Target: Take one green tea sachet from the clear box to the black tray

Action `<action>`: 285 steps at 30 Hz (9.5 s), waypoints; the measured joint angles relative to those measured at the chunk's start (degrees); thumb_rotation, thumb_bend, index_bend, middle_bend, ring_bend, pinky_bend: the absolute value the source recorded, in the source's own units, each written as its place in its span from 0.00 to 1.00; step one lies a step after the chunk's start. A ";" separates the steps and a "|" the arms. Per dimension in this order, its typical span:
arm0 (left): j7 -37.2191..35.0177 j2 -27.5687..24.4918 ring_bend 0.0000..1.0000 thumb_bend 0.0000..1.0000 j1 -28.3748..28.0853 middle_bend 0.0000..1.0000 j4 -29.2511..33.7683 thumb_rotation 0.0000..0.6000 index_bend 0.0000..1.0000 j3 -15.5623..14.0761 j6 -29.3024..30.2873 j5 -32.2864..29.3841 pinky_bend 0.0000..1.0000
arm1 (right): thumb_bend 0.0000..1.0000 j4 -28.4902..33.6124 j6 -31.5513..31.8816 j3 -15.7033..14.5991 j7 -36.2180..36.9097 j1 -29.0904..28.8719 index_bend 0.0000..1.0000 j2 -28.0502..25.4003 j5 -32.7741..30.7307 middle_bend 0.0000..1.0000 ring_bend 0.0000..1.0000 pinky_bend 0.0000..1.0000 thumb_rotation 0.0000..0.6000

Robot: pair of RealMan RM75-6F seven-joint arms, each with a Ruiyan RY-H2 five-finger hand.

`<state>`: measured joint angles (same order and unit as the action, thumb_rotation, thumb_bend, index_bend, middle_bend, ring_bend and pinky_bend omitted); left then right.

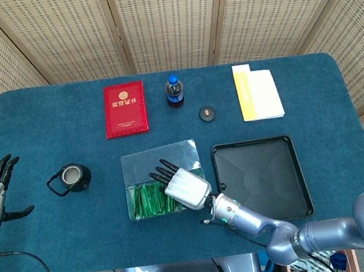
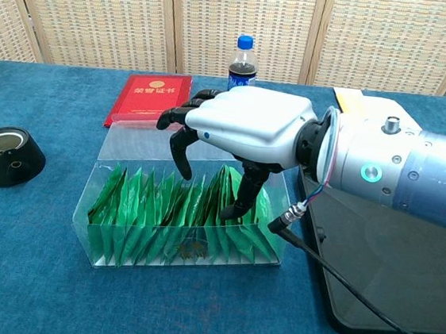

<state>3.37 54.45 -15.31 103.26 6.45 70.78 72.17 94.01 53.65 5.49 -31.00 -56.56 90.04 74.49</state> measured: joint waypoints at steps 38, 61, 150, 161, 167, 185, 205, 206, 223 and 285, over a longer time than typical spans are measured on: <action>-0.92 -0.26 0.00 0.10 -0.19 0.00 -0.36 1.00 0.00 -0.08 -0.28 -0.18 0.00 | 0.35 -2.33 -0.67 2.25 -2.83 -0.22 0.48 5.20 -0.70 0.19 0.12 0.11 1.00; -0.69 -0.15 0.00 0.10 -0.40 0.00 -0.53 1.00 0.00 -0.16 -0.57 -0.41 0.00 | 0.38 -3.51 -1.43 2.09 -2.36 0.19 0.48 4.51 -0.06 0.19 0.12 0.12 1.00; -0.88 -0.31 0.00 0.10 -0.87 0.00 -0.65 1.00 0.00 -0.22 -1.39 -0.88 0.00 | 0.40 -2.52 -3.58 1.03 -4.59 0.27 0.48 -0.17 -0.16 0.18 0.12 0.15 1.00; -0.92 -0.36 0.00 0.10 -0.86 0.00 -0.55 1.00 0.00 -0.27 -1.38 -0.82 0.00 | 0.42 -3.35 -4.04 0.78 -5.88 0.02 0.48 0.52 -0.96 0.18 0.12 0.15 1.00; -1.15 -0.44 0.00 0.10 -0.86 0.00 -0.56 1.00 0.00 -0.26 -1.43 -0.83 0.00 | 0.42 -3.52 -4.12 0.73 -6.05 -0.02 0.48 0.84 -1.30 0.18 0.12 0.15 1.00; -1.18 -0.45 0.00 0.10 -0.99 0.00 -0.61 1.00 0.00 -0.26 -1.66 -0.92 0.00 | 0.43 -3.78 -3.17 1.74 -4.79 -0.39 0.50 1.81 0.07 0.19 0.12 0.16 1.00; -1.57 -0.60 0.00 0.10 -1.03 0.00 -0.68 1.00 0.00 -0.25 -1.80 -0.90 0.00 | 0.43 -4.79 -3.52 3.01 -5.25 -1.86 0.50 4.75 -0.26 0.20 0.12 0.16 1.00; -1.60 -0.62 0.00 0.10 -1.03 0.00 -0.68 1.00 0.00 -0.25 -1.81 -0.90 0.00 | 0.43 -4.85 -3.51 3.04 -5.27 -1.90 0.50 4.84 -0.25 0.20 0.12 0.16 1.00; -1.93 -0.83 0.00 0.10 -1.04 0.00 -0.68 1.00 0.00 -0.28 -1.95 -0.81 0.00 | 0.53 -5.16 -3.81 2.02 -7.67 -1.68 0.57 4.16 -1.90 0.21 0.12 0.17 1.00; -3.16 -1.37 0.00 0.10 -0.78 0.00 -0.24 1.00 0.00 -0.58 -1.55 0.56 0.00 | 0.58 8.32 3.08 2.67 -7.08 2.13 0.69 -7.07 4.46 0.24 0.12 0.20 1.00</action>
<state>0.22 53.08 -16.09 103.02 5.87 69.23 72.73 102.33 56.73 8.17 -38.08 -54.43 82.98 78.95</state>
